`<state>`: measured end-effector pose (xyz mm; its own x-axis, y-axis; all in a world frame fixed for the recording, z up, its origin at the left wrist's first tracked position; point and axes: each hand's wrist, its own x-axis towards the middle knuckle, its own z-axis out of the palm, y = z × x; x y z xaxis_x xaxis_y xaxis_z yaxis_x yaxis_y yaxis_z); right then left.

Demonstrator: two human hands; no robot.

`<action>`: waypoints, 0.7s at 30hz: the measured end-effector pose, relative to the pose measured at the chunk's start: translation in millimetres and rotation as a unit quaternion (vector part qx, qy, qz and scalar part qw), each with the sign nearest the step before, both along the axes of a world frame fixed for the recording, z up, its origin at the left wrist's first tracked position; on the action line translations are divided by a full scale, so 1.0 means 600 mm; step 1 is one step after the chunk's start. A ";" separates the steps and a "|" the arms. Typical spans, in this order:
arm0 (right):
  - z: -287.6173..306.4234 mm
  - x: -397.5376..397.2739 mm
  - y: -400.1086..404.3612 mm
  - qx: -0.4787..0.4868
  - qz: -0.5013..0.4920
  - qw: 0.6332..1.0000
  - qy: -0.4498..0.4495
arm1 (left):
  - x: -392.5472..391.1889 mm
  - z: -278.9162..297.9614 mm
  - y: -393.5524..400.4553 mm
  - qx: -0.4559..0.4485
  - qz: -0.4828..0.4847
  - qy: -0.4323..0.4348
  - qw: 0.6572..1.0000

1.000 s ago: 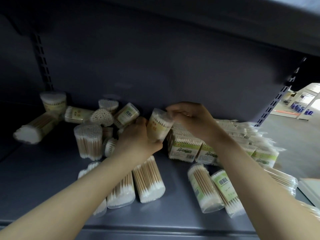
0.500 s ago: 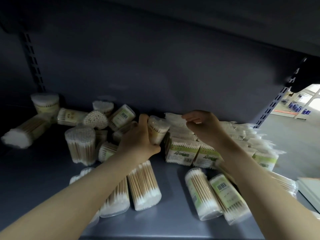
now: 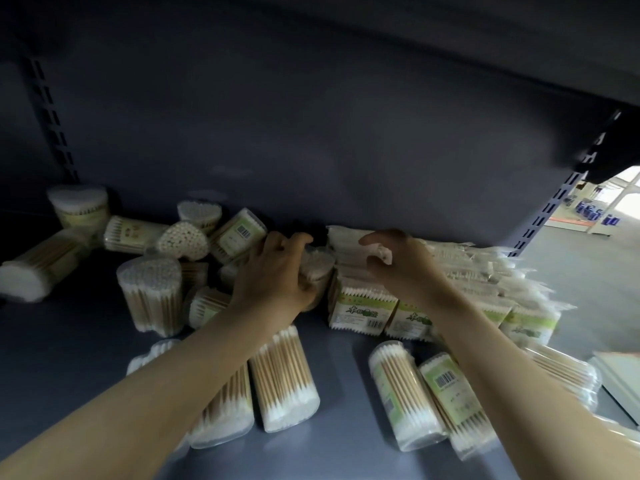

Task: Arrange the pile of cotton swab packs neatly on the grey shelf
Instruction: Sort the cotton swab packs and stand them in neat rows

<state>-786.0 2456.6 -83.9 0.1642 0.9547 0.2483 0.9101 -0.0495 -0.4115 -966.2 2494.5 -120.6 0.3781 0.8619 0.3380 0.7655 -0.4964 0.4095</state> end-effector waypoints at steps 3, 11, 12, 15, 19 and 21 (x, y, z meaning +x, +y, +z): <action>0.002 -0.003 0.002 -0.019 0.009 1.000 -0.011 | -0.003 0.004 0.002 0.071 -0.018 0.039 0.996; -0.032 -0.005 0.018 -0.061 0.072 0.988 -0.121 | 0.011 0.014 0.034 0.175 -0.042 0.121 0.976; -0.033 -0.005 0.019 -0.058 0.072 0.988 -0.122 | 0.013 0.017 0.038 0.183 -0.042 0.141 0.972; -0.035 -0.004 0.020 -0.057 0.074 0.989 -0.114 | 0.015 0.022 0.048 0.190 -0.033 0.149 0.970; -0.040 -0.002 0.020 -0.040 0.080 0.989 -0.116 | 0.021 0.005 0.074 0.195 -0.041 0.162 0.966; -0.040 -0.002 0.022 -0.031 0.081 0.989 -0.119 | 0.025 0.000 0.088 0.199 -0.043 0.172 0.964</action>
